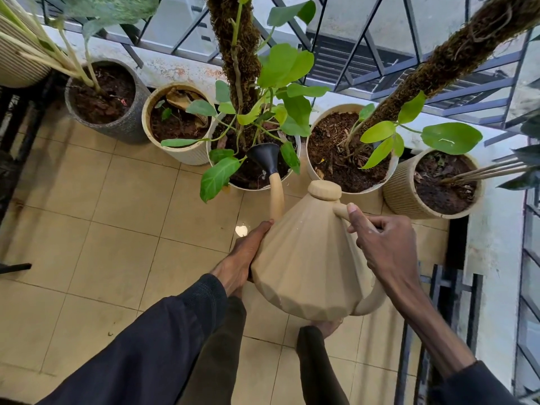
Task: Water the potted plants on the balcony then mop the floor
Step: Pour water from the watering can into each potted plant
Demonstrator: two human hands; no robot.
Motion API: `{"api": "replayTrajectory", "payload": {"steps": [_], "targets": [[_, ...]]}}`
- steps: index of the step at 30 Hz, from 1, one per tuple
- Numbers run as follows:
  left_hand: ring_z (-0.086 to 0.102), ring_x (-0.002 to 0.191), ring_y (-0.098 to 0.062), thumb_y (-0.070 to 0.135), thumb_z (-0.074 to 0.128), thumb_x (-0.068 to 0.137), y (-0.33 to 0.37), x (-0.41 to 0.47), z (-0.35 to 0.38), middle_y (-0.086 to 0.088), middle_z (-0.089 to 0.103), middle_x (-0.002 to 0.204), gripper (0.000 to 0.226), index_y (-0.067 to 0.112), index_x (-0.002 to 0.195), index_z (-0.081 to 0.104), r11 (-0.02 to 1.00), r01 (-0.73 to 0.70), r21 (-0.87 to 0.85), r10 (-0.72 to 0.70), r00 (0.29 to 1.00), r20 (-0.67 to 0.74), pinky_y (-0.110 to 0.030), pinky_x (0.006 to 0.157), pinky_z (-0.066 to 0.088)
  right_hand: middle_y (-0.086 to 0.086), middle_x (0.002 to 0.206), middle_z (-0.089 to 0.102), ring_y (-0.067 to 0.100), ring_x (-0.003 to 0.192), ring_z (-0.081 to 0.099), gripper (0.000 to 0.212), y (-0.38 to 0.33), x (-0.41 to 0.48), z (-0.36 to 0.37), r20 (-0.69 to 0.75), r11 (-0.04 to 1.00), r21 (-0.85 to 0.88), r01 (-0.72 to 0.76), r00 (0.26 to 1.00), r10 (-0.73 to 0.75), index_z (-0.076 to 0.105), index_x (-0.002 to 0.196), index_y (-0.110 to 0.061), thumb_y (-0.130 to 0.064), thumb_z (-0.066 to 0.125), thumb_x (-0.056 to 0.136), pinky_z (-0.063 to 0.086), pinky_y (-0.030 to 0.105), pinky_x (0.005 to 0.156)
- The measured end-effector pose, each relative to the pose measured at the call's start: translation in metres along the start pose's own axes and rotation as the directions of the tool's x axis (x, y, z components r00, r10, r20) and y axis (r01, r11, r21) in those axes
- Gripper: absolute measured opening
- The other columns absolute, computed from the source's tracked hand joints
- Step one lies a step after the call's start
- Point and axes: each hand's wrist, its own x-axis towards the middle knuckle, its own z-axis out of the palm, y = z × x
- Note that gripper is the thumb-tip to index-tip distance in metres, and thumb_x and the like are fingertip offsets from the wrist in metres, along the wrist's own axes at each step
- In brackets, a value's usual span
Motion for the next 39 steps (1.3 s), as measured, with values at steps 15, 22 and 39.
{"api": "replayTrajectory", "payload": {"steps": [15, 22, 39], "targets": [[0.072, 0.104, -0.034, 0.062, 0.077, 0.074, -0.001, 0.002, -0.005, -0.012, 0.078, 0.107, 0.05, 0.022, 0.105, 0.077, 0.999, -0.038, -0.027, 0.036, 0.998, -0.053, -0.046, 0.091, 0.059, 0.025, 0.06, 0.065, 0.048, 0.058, 0.061, 0.068, 0.014, -0.024, 0.009, -0.1, 0.993, 0.056, 0.102, 0.99, -0.096, 0.074, 0.064, -0.004, -0.065, 0.057, 0.088, 0.055, 0.055, 0.056], [0.071, 0.111, -0.031, 0.057, 0.079, 0.078, -0.002, 0.002, -0.012, -0.007, 0.077, 0.114, 0.054, 0.027, 0.122, 0.072, 0.993, -0.099, -0.056, 0.102, 0.994, 0.041, -0.052, 0.098, 0.057, -0.002, 0.044, 0.054, 0.02, 0.047, 0.045, 0.049, 0.027, -0.035, 0.019, -0.186, 0.981, 0.189, 0.05, 0.982, -0.014, 0.071, 0.058, -0.02, -0.055, 0.061, 0.09, 0.041, 0.038, 0.051], [0.072, 0.112, -0.014, 0.045, 0.082, 0.078, 0.016, -0.027, -0.03, 0.002, 0.072, 0.129, 0.072, 0.025, 0.143, 0.059, 0.899, -0.435, -0.058, 0.438, 0.895, 0.083, -0.036, 0.098, 0.059, 0.009, 0.056, 0.057, 0.023, 0.044, 0.046, 0.051, 0.045, -0.075, 0.047, -0.395, 0.928, 0.349, 0.132, 0.918, 0.018, 0.062, 0.057, -0.012, -0.041, 0.061, 0.099, 0.036, 0.045, 0.046]]}}
